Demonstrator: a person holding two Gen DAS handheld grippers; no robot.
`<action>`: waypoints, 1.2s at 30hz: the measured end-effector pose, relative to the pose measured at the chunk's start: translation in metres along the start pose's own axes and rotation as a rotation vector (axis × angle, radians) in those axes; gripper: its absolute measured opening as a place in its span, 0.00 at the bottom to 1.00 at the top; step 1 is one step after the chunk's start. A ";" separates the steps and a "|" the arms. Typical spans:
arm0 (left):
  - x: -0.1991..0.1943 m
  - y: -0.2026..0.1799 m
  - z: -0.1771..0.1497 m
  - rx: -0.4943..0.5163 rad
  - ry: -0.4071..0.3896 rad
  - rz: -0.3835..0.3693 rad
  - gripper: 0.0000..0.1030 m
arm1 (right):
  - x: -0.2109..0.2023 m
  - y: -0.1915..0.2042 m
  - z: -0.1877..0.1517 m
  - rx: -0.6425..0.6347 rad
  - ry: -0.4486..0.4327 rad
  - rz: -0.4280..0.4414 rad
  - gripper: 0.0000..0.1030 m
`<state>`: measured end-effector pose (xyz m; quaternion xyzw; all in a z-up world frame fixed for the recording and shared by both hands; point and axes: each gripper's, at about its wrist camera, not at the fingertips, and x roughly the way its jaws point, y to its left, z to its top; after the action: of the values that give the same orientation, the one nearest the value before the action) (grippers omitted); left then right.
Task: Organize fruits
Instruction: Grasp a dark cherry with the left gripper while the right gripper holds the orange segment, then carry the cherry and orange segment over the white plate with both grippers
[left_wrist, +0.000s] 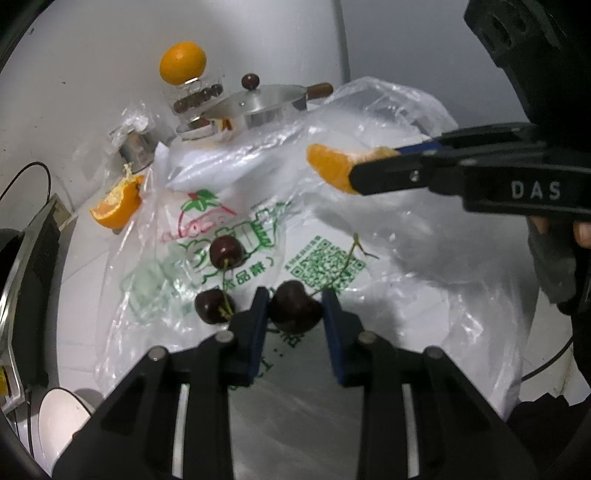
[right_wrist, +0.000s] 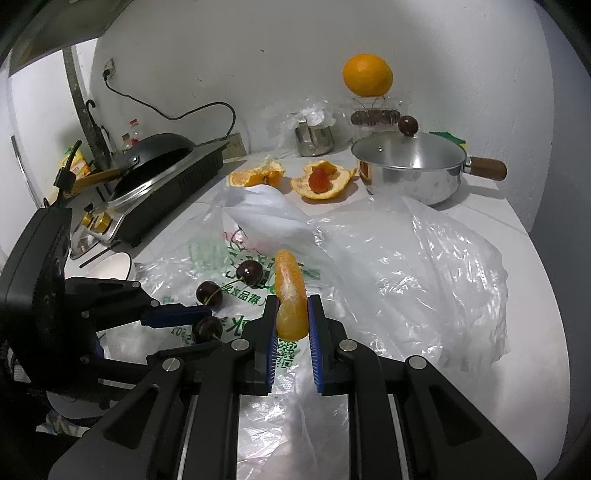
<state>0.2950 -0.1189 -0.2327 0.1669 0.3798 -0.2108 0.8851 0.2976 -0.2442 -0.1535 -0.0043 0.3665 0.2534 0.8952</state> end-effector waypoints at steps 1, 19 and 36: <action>-0.003 0.000 0.000 -0.006 0.001 -0.002 0.29 | -0.001 0.001 0.000 0.000 -0.002 0.001 0.16; -0.064 0.010 -0.013 -0.084 -0.069 0.037 0.29 | -0.022 0.041 0.002 -0.059 -0.026 0.013 0.16; -0.105 0.025 -0.037 -0.135 -0.117 0.086 0.29 | -0.037 0.080 0.001 -0.122 -0.033 0.017 0.16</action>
<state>0.2201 -0.0548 -0.1752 0.1105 0.3332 -0.1559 0.9233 0.2391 -0.1906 -0.1142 -0.0516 0.3354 0.2831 0.8970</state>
